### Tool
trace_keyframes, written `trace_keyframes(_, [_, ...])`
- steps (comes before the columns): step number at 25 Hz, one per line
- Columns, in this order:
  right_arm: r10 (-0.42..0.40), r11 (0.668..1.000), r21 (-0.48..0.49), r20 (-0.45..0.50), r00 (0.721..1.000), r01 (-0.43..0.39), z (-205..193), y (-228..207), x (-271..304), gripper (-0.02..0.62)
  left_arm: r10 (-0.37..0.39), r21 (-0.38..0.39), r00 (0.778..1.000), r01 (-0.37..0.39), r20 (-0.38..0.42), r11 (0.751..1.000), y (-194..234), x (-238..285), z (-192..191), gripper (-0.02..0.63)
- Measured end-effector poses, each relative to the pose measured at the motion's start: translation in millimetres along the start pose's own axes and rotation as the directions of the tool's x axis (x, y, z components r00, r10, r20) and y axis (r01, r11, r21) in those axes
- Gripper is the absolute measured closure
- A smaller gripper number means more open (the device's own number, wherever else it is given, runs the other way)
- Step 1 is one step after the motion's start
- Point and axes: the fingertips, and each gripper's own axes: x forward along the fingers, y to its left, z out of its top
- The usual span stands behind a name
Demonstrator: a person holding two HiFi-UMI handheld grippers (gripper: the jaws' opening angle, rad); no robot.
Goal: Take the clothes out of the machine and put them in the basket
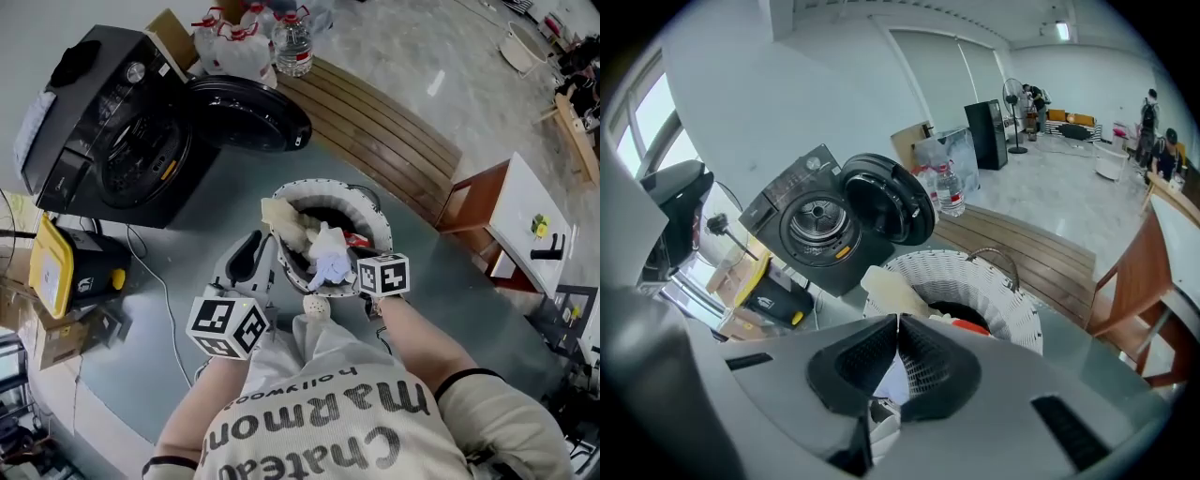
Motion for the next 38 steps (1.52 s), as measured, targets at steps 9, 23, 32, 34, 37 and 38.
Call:
trace_keyframes(9, [-0.134,0.987,0.084,-0.004,0.991,0.134,-27,-17,3,0.560,0.015,-0.012,0.999,-0.016,-0.033,1.000,10,-30,-24,0.511])
trace_keyframes(23, [0.037,0.983,0.171,0.167,0.985,-0.066,18,138,-29,0.560,0.037,0.034,0.999,-0.037,0.017,0.999,32,-97,17,0.548])
trace_keyframes(32, [0.285,0.954,-0.067,0.515,0.808,-0.294,131,287,-141,0.560,0.015,0.102,0.981,-0.035,0.192,0.994,20,-164,82,0.589])
trace_keyframes(34, [0.317,0.945,-0.124,0.569,0.758,-0.302,147,311,-170,0.560,0.007,0.119,0.965,-0.039,0.262,0.992,16,-184,103,0.597])
trace_keyframes(37, [0.366,0.930,-0.249,0.646,0.670,-0.269,166,345,-215,0.560,-0.015,0.188,0.946,-0.049,0.324,0.981,10,-212,130,0.597])
trace_keyframes(38, [0.385,0.923,-0.293,0.669,0.636,-0.250,170,355,-230,0.560,-0.020,0.213,0.941,-0.055,0.337,0.975,8,-221,137,0.597])
